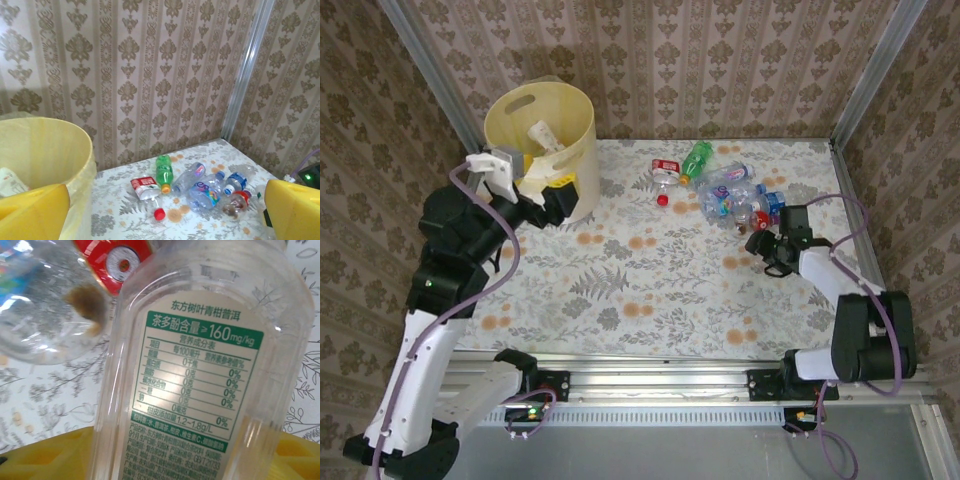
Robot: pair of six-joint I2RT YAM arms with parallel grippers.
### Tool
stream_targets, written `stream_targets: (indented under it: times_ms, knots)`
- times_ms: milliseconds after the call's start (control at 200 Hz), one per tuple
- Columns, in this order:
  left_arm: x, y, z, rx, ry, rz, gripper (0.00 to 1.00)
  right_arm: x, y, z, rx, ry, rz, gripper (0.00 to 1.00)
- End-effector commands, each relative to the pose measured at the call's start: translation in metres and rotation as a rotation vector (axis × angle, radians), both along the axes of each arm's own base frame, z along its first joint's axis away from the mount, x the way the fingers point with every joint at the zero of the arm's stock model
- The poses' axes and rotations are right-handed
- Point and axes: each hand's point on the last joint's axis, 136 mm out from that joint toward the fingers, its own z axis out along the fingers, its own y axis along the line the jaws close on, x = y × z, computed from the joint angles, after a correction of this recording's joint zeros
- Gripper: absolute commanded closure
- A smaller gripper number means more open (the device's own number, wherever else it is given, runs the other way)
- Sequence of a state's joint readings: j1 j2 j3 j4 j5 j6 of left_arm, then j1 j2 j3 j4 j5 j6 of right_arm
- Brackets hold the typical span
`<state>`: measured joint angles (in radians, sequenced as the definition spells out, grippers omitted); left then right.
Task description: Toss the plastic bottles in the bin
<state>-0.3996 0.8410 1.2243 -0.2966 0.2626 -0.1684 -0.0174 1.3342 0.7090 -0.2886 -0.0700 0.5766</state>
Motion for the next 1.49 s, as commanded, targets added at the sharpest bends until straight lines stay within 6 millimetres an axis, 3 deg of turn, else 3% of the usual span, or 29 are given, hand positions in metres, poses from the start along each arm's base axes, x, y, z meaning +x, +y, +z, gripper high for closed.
stream_targets:
  times_ms: [0,65,415,695,845,1150,1490]
  knots:
    - [0.0,-0.013,-0.002,-0.038,0.012,-0.047,0.0,-0.003,0.008,0.018,0.033,-0.075,0.04,0.52]
    - [0.003,-0.017,-0.006,-0.041,0.024,-0.047,0.0,-0.004,0.013,0.032,0.052,-0.131,0.059,0.55]
    - [0.005,-0.082,-0.044,-0.063,0.137,-0.2,0.0,-0.015,0.06,0.124,0.108,-0.505,0.273,0.6]
    - [0.007,-0.135,-0.058,-0.037,0.205,-0.295,0.0,-0.039,0.106,0.176,0.018,-0.717,0.491,0.63]
    - [0.006,-0.155,-0.058,-0.038,0.224,-0.34,0.0,-0.046,0.125,0.191,0.0,-0.762,0.574,0.63]
    - [0.012,-0.175,-0.06,-0.084,0.298,-0.387,0.0,-0.064,0.163,0.215,-0.034,-0.857,0.722,0.64]
    - [0.015,-0.205,-0.068,-0.103,0.397,-0.481,0.11,-0.073,0.192,0.217,-0.062,-0.881,0.83,0.65]
